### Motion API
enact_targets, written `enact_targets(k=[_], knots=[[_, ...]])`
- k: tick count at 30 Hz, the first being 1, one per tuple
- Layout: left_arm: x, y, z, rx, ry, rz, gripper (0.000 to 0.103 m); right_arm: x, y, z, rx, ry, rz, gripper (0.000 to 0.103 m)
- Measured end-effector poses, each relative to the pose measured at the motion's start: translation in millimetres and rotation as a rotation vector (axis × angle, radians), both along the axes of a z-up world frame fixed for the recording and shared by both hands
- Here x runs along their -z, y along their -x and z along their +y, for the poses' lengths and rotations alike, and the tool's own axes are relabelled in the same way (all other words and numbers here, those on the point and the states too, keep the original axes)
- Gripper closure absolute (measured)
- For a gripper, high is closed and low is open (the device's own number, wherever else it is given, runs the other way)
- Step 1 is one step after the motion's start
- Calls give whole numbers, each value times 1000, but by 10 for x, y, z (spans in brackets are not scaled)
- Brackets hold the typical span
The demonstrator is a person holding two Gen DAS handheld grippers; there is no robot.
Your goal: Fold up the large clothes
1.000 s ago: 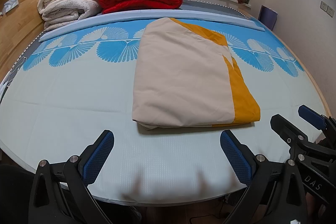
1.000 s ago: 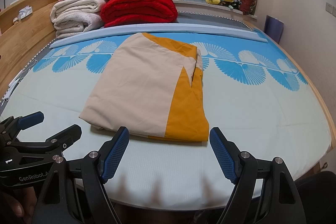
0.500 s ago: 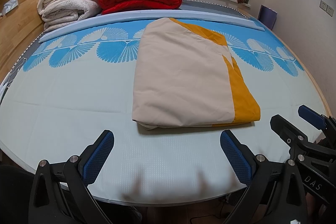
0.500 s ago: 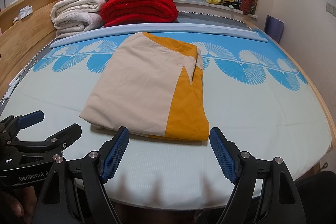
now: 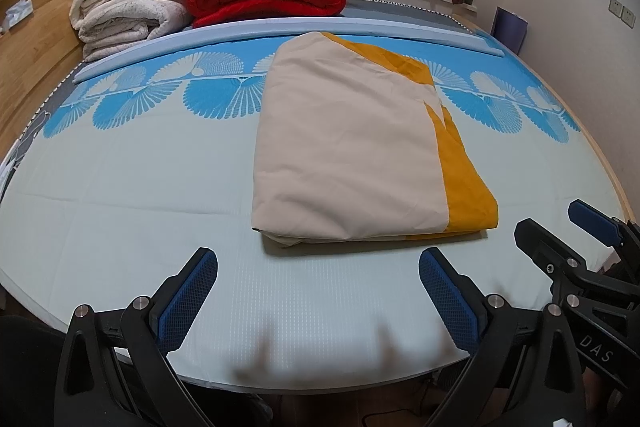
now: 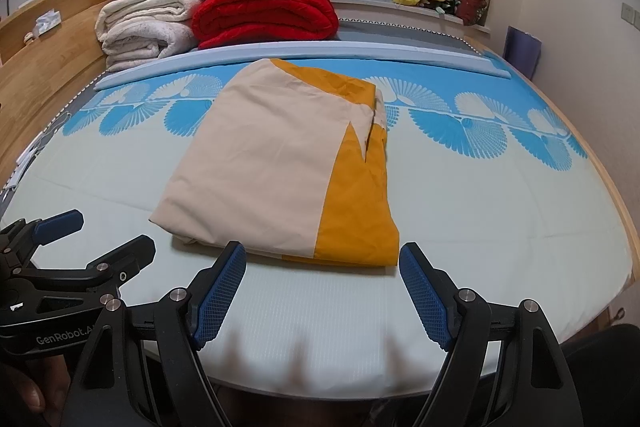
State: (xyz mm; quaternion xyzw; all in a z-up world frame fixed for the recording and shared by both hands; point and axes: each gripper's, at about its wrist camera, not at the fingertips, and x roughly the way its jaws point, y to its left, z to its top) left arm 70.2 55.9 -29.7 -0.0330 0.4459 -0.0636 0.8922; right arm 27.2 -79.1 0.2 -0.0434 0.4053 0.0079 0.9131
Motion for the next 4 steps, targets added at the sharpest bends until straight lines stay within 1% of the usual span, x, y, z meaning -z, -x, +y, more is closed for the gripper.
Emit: enact_targets(k=[4], knots=[[22, -13, 42, 2, 3, 5, 3, 17, 7, 4, 1, -1, 3, 24]])
